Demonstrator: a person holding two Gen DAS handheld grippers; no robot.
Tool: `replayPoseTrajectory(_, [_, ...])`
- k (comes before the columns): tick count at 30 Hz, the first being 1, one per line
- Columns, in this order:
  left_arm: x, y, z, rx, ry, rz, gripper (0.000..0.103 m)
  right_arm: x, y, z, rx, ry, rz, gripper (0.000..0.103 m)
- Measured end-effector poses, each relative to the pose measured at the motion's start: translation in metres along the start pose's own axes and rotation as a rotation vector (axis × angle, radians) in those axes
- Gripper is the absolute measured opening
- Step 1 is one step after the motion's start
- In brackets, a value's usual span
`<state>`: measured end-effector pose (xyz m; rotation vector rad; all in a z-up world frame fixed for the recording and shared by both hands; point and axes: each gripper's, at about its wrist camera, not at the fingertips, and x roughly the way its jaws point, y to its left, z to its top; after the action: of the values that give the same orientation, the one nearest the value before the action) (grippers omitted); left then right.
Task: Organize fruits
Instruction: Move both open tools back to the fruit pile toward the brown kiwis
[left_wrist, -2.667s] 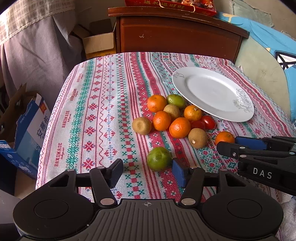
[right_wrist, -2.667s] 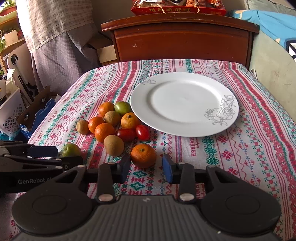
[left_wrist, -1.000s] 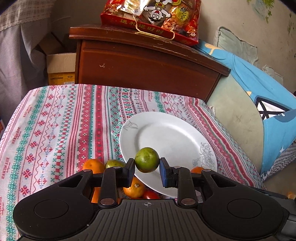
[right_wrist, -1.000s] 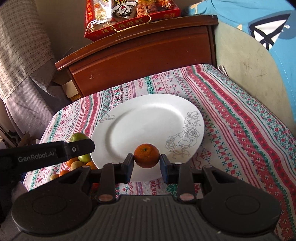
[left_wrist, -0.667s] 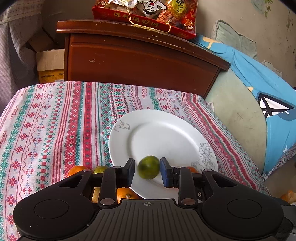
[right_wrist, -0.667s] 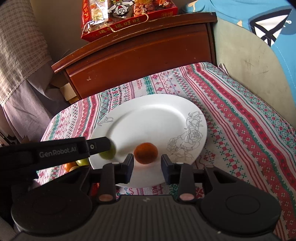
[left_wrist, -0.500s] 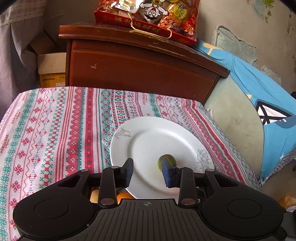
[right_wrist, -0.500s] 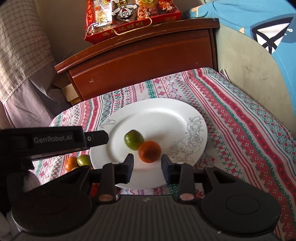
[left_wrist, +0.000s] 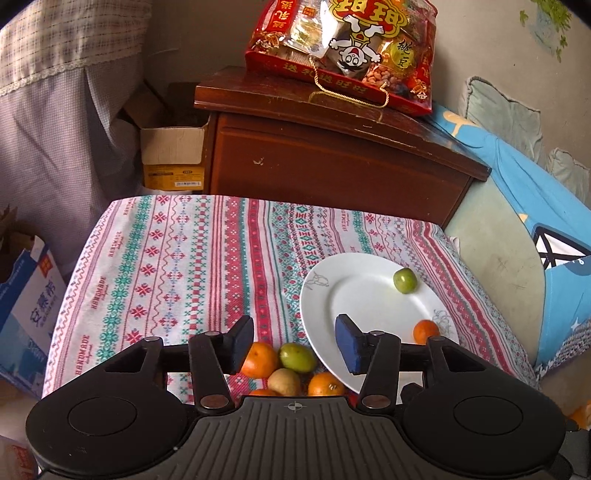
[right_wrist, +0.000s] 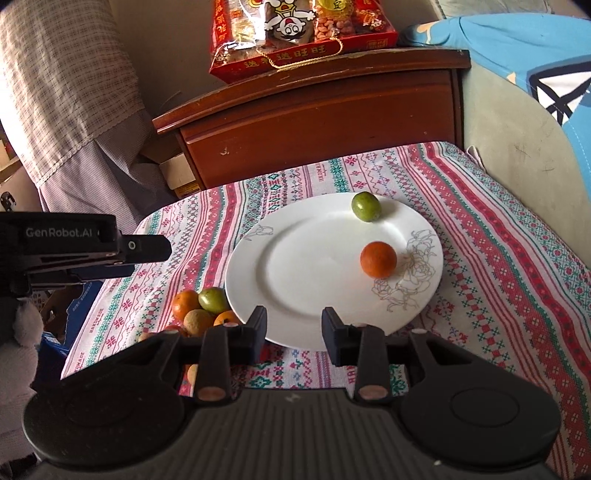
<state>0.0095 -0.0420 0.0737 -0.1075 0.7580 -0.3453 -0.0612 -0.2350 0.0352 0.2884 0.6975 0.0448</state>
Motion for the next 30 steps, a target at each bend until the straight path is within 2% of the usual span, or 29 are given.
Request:
replayPoseTrajectory(15, [-0.024, 0.038, -0.04, -0.044, 0.069, 0.1, 0.051, -0.01, 0.028, -0.027, -0.062, 0.062, 0.071, 0.034])
replayPoseTrajectory(23, [-0.02, 0.044, -0.057, -0.008, 0.116, 0.139, 0.051, -0.004, 0.039, -0.042, -0.089, 0.093, 0.078, 0.034])
replayPoseTrajectory(30, [-0.017, 0.05, -0.063, 0.023, 0.107, 0.163, 0.051, 0.007, 0.047, -0.045, -0.115, 0.092, 0.093, 0.035])
